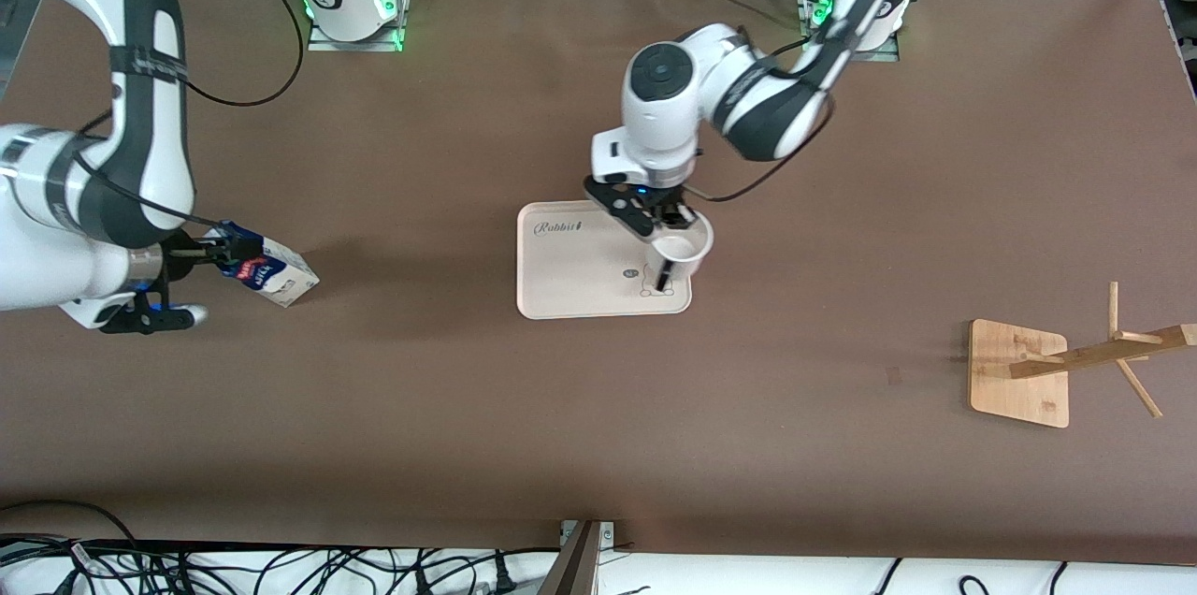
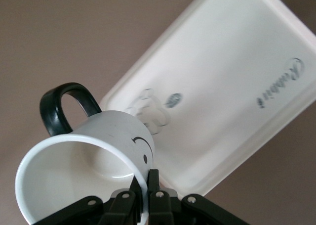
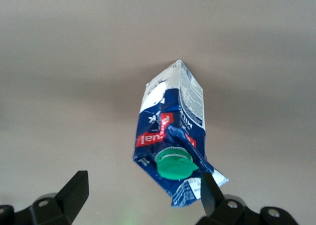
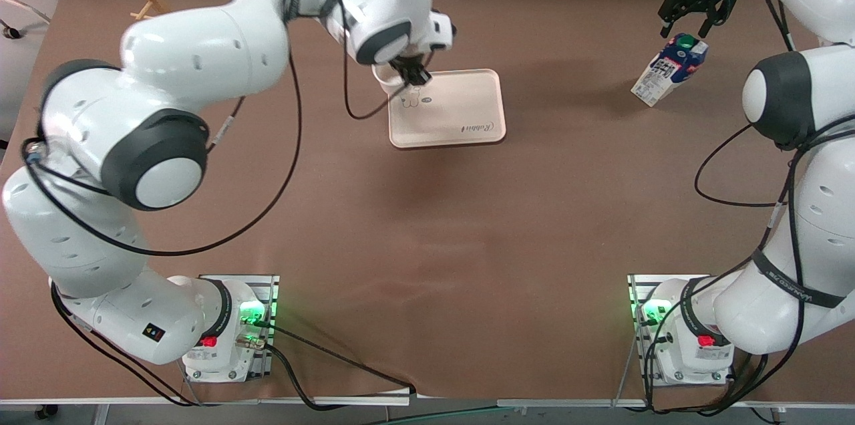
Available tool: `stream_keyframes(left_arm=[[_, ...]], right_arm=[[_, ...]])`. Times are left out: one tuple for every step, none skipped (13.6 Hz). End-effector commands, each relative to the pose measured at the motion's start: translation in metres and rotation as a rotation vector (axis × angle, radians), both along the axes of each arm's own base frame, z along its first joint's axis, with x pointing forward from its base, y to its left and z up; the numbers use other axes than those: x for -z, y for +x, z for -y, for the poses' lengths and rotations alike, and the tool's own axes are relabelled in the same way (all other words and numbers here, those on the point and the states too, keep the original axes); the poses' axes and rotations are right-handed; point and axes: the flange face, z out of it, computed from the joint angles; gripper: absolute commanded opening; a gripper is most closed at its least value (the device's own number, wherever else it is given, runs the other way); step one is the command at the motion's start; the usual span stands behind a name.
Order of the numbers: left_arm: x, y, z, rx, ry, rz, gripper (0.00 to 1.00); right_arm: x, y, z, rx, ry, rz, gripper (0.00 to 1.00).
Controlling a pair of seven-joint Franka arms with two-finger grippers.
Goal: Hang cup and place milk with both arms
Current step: 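Release the carton with the right gripper while the left gripper carries the mug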
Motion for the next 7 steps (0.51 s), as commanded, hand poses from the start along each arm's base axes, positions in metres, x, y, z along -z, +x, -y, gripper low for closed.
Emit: stream_keyframes(left_arm=[[-0.067,0.038,-0.066,-0.139,-0.013,-0.009,0.0],[-0.093,0.056,-0.092,-0.194,-0.015,-0.002,0.0],[-0.112,0.076,-0.124,-0.252,-0.021,0.007,0.0],[-0.132,0.093,-0.157,-0.3,-0.027,0.017,0.0],[-0.149,0.11,-0.192,-0.313,-0.045,0.02,0.0],[-0.159,0.126,-0.234,-0.336,-0.086,0.019,0.0],[-0.163,0.14,-0.28,-0.378,-0.15,0.004,0.0]], right_arm=[[-0.061,-0.008,0.015,-0.059,0.059,0.074,1.0],[-0.088,-0.008,0.022,-0.086,0.066,0.127,1.0],[-0.119,-0.007,0.021,-0.113,0.068,0.186,1.0],[-0.148,-0.008,0.018,-0.128,0.069,0.231,1.0],[-0.167,-0.011,0.014,-0.134,0.073,0.237,1.0],[-0.192,-0.011,0.007,-0.149,0.062,0.274,1.0],[-0.219,-0.011,-0.001,-0.169,0.031,0.319,1.0]])
